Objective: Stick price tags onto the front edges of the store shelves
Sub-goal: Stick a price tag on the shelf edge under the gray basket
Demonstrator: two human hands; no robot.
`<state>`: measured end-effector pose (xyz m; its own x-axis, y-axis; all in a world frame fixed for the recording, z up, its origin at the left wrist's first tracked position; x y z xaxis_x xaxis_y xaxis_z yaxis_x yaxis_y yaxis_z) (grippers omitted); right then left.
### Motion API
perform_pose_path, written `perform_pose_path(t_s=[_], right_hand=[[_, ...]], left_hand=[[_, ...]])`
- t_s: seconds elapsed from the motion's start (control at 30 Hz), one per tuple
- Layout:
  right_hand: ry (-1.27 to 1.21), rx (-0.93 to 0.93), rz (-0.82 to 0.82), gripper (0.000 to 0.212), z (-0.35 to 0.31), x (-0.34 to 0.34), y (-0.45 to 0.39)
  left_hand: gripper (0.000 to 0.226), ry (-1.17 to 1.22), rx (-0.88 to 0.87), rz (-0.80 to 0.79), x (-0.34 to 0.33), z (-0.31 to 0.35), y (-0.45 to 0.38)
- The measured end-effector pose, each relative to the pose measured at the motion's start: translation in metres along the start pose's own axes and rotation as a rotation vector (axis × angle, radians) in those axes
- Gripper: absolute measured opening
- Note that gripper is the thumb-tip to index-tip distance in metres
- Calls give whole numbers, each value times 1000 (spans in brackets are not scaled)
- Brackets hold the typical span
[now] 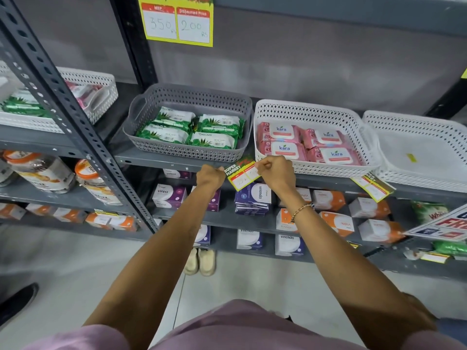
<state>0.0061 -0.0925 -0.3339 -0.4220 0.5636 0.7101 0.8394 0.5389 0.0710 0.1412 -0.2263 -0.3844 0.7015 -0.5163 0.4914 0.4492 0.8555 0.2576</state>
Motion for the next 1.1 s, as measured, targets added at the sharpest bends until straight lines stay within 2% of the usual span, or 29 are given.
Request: perform_pose_path(t_s=[0.23, 0.37, 0.57, 0.63, 0.7, 0.9, 1.1], right_hand=[[0, -40, -25, 17, -3, -11, 5], [-101, -54, -107, 18, -4, -24, 8], [-116, -88, -206, 19, -5, -43, 11], [-100, -78, -202, 16, -8, -47, 14], [-80, -29, -193, 12, -15, -52, 18], [145, 196, -250, 9, -46, -75, 33], [177, 214, -203, 11, -68, -94, 27]], left_hand=[[19, 55, 3, -79, 24, -29, -6], [27, 31, 7, -106, 36, -36, -5], [21, 25, -54, -90, 51, -43, 1], [17, -66, -105, -86, 58, -39, 6], [12, -234, -226, -64, 72, -30, 11], [19, -589, -591, 12, 110, -11, 4], [21, -794, -661, 117, 131, -24, -12]])
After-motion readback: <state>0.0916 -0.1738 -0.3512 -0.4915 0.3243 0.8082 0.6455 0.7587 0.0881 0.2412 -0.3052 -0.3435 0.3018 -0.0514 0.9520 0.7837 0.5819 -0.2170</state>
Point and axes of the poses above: each hand's wrist, its own y-axis away from the middle knuckle, its own x-axis out of the back of the hand, z = x × y, the point moved 5 cm from there along -y, towards the middle knuckle, and after that the axes turned 10 degrees about -x, right-handed, at the moved point
